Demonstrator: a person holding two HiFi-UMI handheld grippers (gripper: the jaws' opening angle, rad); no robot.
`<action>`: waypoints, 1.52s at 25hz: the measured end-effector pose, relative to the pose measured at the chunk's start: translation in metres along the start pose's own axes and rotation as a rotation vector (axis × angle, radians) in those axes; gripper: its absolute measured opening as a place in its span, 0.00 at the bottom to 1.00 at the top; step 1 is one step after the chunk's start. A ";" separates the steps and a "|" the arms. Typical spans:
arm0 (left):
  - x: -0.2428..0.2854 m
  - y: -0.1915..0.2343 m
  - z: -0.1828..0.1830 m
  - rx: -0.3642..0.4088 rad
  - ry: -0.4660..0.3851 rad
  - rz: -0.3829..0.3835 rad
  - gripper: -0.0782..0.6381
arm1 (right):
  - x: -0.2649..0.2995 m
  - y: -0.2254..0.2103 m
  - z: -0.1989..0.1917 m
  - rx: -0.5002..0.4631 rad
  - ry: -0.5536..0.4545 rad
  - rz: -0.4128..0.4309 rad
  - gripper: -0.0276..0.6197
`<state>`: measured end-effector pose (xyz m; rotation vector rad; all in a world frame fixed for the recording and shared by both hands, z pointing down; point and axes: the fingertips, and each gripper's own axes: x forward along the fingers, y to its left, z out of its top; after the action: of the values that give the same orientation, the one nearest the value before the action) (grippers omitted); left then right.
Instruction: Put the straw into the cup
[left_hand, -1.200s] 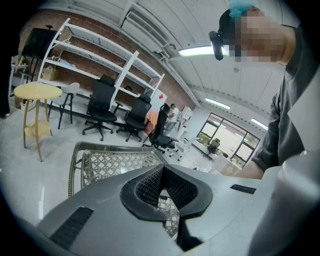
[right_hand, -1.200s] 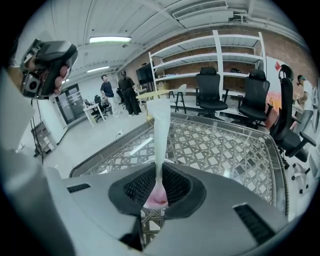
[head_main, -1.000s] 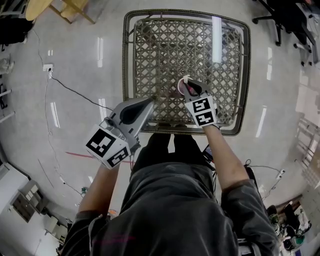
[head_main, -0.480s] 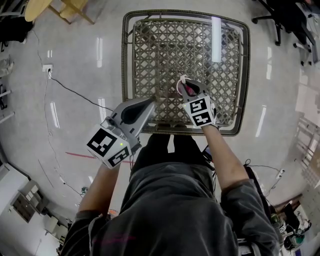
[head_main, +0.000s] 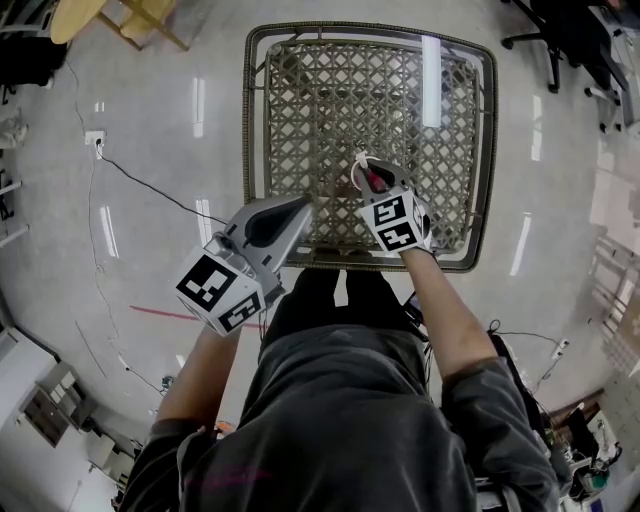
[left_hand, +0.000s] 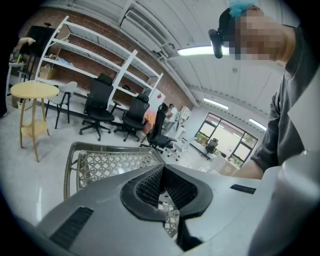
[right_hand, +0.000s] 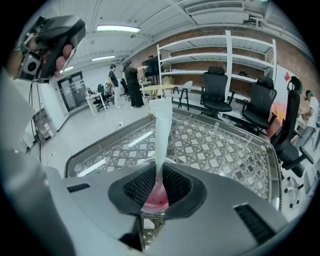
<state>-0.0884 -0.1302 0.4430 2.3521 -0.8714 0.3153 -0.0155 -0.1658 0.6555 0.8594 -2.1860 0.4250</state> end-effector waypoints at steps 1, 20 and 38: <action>0.000 -0.001 0.000 0.001 -0.001 -0.001 0.12 | 0.000 0.001 0.000 0.005 0.004 0.002 0.11; 0.004 -0.011 0.003 0.022 -0.027 -0.015 0.12 | -0.011 0.001 0.009 0.029 -0.024 0.009 0.11; 0.001 -0.029 0.017 0.055 -0.063 -0.019 0.12 | -0.055 -0.006 0.035 0.047 -0.110 -0.021 0.11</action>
<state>-0.0688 -0.1236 0.4164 2.4311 -0.8796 0.2622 -0.0014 -0.1644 0.5909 0.9509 -2.2730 0.4298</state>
